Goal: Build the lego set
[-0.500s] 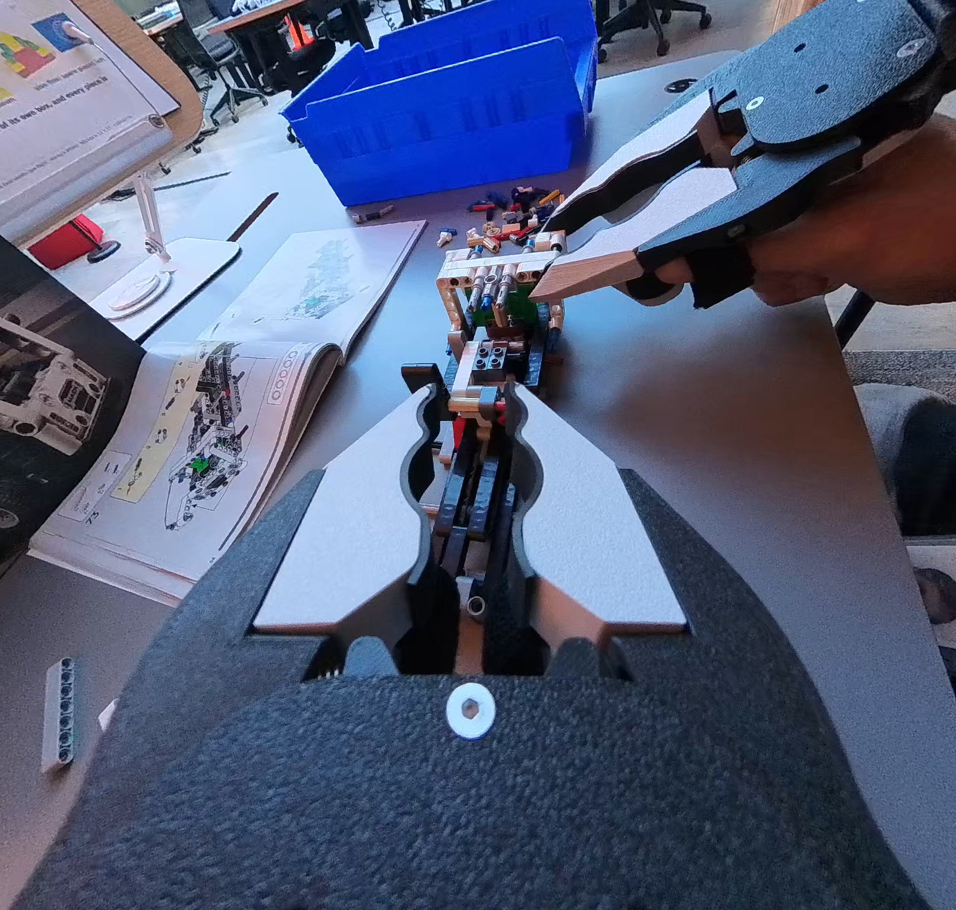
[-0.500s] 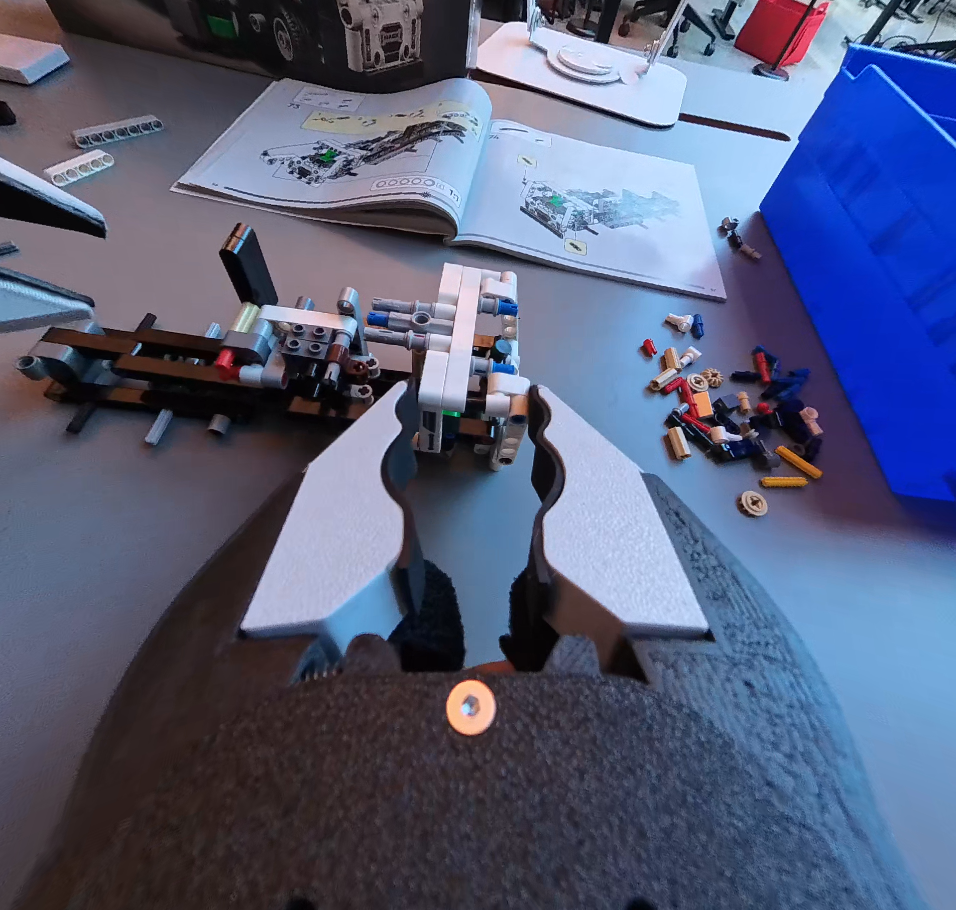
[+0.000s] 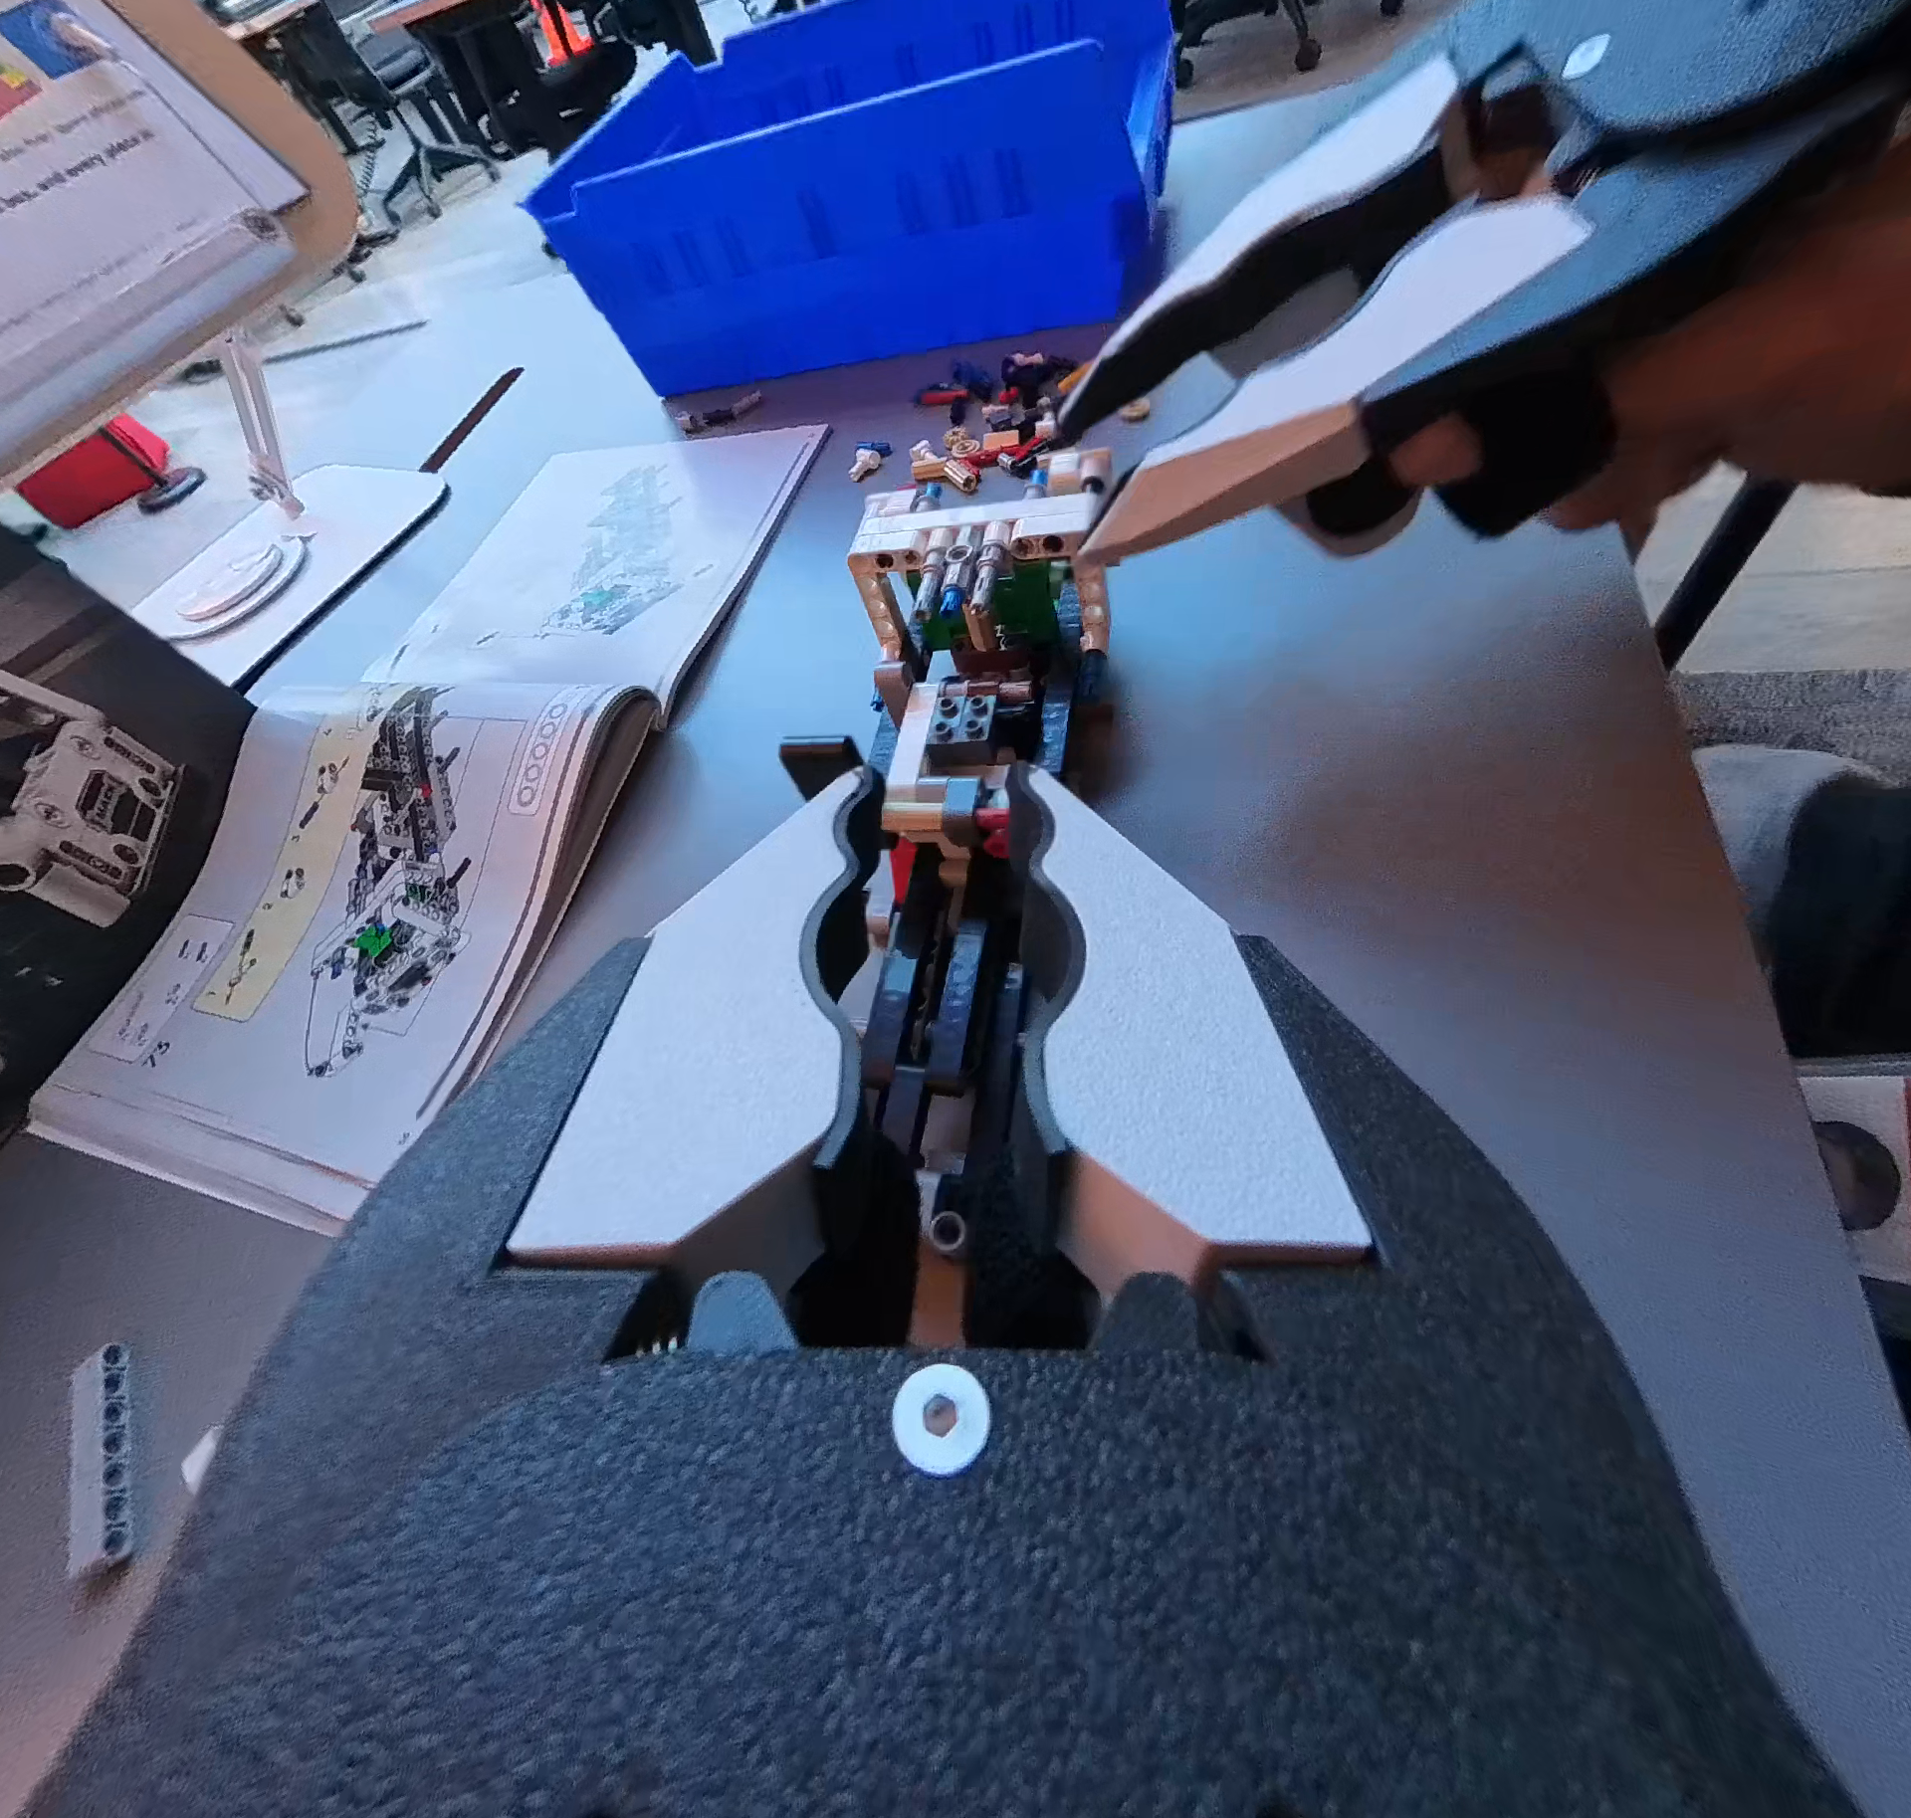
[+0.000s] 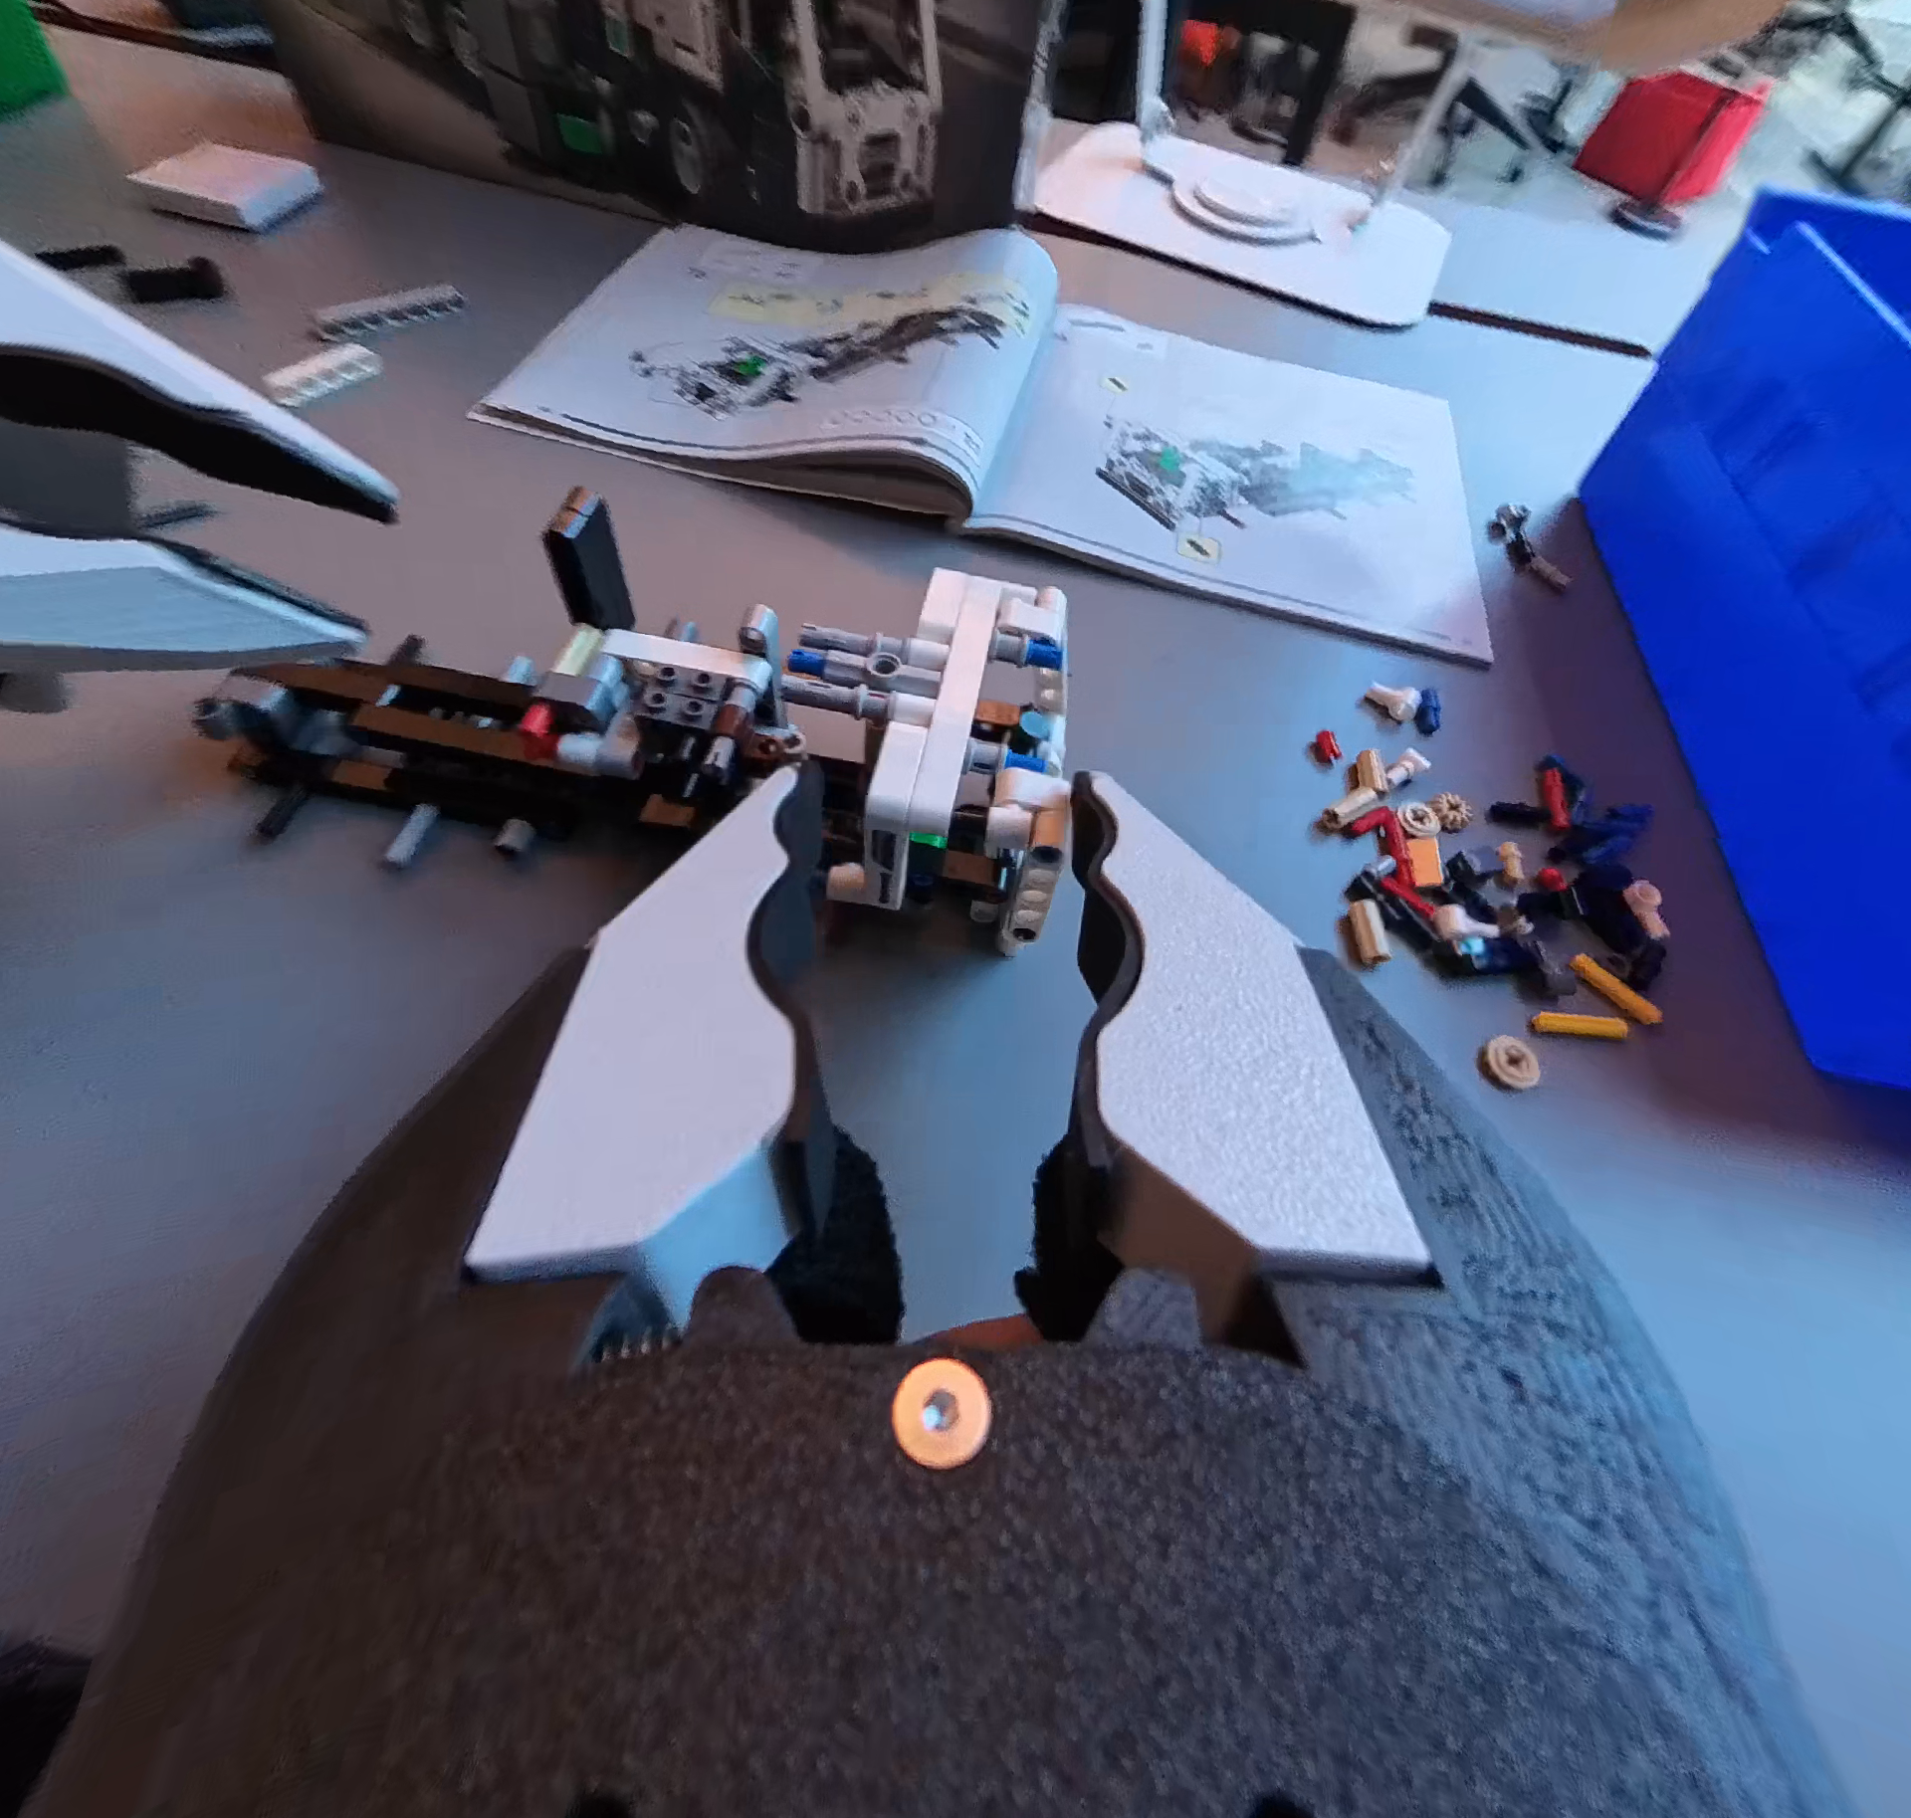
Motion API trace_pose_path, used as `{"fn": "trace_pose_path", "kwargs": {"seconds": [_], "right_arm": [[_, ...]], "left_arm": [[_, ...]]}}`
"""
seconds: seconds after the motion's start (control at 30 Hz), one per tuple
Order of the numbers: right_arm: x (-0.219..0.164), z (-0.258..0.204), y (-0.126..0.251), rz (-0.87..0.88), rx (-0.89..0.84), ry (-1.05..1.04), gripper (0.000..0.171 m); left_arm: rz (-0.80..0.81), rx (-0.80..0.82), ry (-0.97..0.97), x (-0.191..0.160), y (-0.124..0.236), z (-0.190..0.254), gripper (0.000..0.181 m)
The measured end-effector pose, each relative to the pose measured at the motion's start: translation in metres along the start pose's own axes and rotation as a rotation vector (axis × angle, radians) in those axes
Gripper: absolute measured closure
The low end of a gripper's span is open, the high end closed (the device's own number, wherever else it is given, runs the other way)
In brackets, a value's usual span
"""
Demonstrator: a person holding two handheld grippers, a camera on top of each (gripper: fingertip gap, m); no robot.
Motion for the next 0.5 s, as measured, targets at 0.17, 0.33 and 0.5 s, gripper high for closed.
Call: {"fn": "trace_pose_path", "kwargs": {"seconds": [0.17,0.33,0.5], "right_arm": [[0.018,0.047,0.027,0.032,0.224,0.186,0.115],[-0.002,0.030,0.012,0.040,0.277,0.777,0.136],[-0.012,0.021,0.005,0.104,0.210,0.983,0.149]], "left_arm": [[-0.080,-0.013,-0.068,0.019,-0.023,0.014,0.158],[-0.117,-0.069,-0.056,0.025,-0.065,0.033,0.156],[-0.117,-0.079,-0.034,0.027,-0.086,0.035,0.154]]}}
Point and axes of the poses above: each gripper's, where its closed fingertips meet, y back along the fingers, x out of its top, z = x × y across the jaws, the point moved 10 cm from there along y, back along the fingers, and after that the axes turned 6 degrees about z, right-handed, at the moved point
